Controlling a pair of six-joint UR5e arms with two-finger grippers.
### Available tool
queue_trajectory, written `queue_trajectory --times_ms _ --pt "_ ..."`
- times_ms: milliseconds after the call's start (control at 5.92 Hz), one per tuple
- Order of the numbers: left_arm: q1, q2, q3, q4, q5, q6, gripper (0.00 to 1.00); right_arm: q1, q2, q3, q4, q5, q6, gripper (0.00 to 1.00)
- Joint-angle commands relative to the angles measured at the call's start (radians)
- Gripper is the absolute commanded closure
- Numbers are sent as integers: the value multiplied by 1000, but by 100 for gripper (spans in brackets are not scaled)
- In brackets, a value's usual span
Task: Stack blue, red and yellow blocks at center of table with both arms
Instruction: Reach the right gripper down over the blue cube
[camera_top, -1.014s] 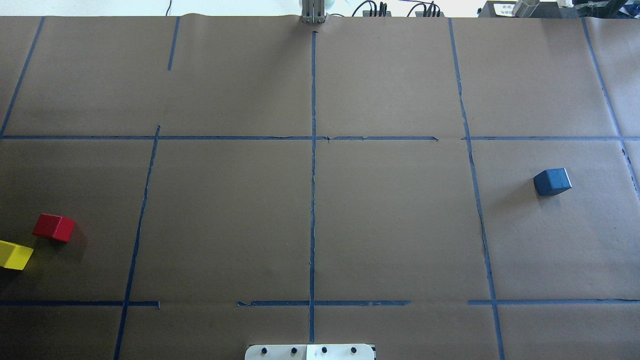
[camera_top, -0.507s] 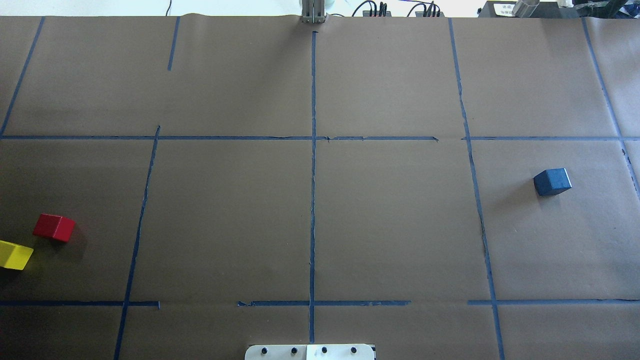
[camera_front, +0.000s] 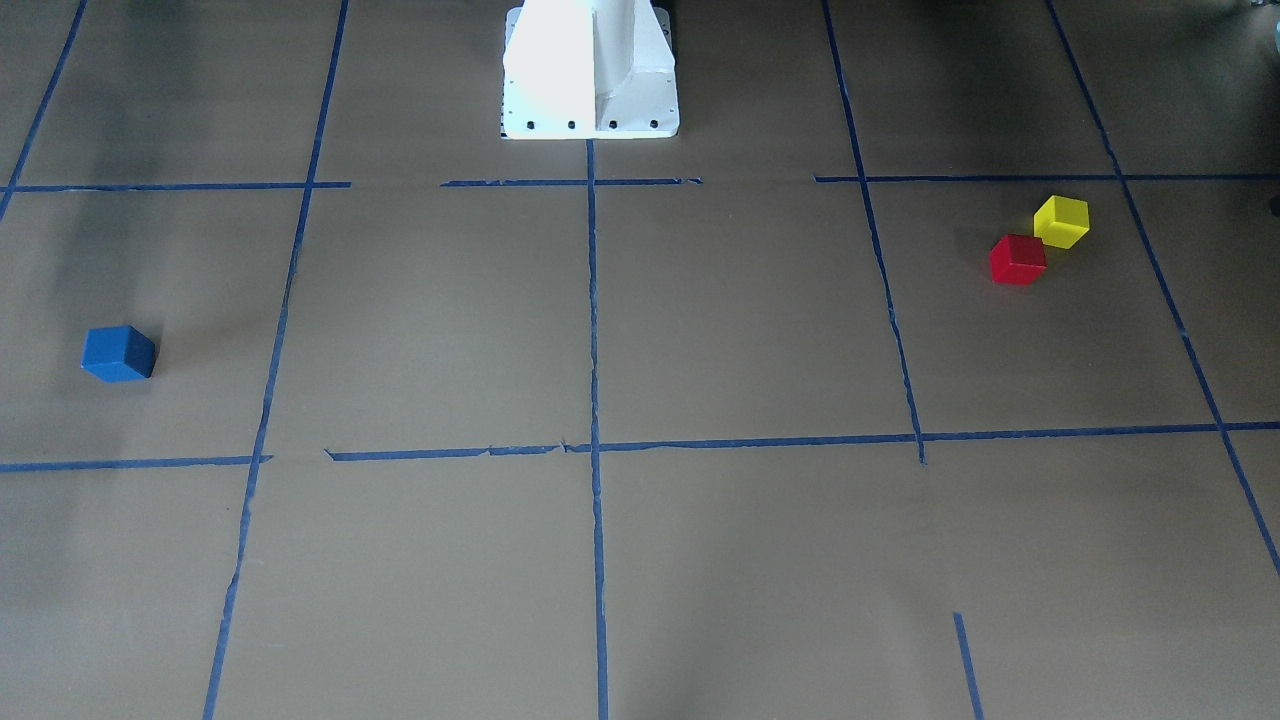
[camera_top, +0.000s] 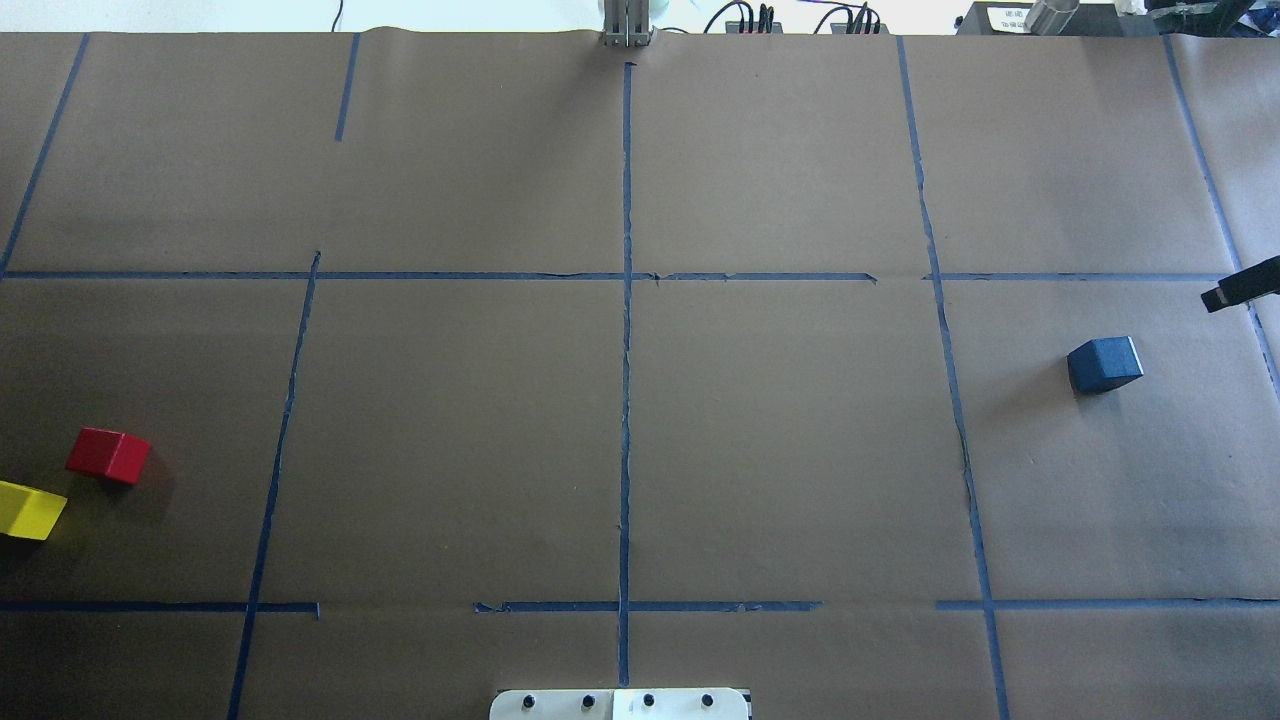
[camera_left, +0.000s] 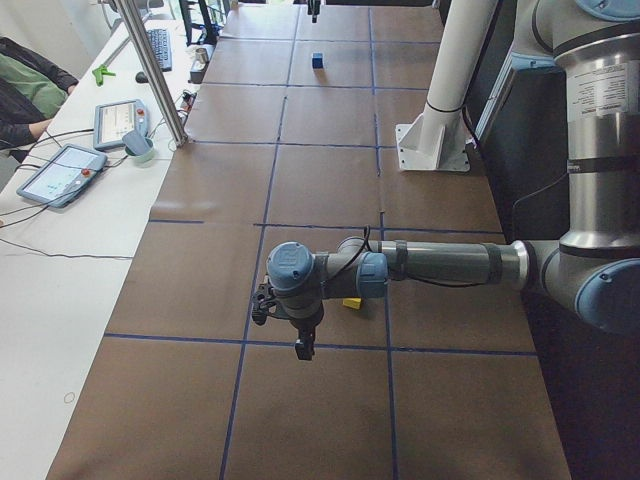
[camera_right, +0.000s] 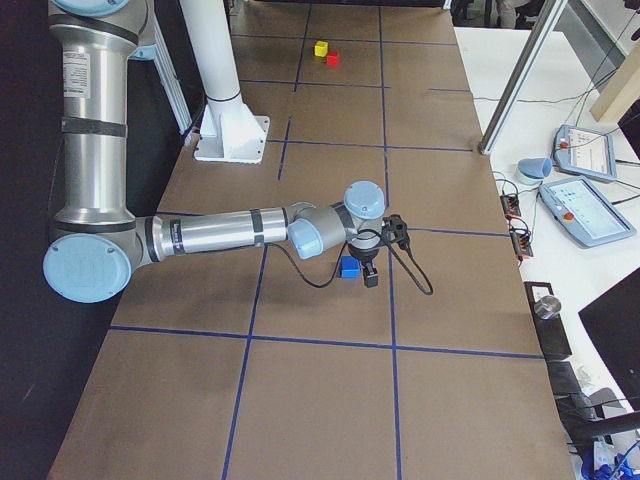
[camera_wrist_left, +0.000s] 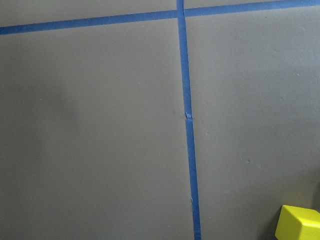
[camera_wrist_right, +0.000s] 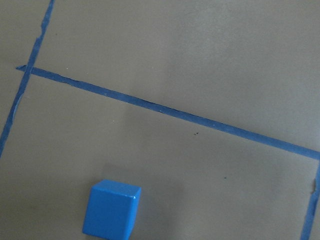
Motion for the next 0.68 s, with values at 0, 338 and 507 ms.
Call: queue_trajectory --times_ms 0,338,507 --pt "0 0 0 0 0 -1 0 -119 4 1 115 -60 210 0" --pt "0 0 0 0 0 1 0 -193 5 -24 168 -123 311 0" --pt "0 0 2 0 0 -1 0 -205 5 -37 168 -131 310 0"
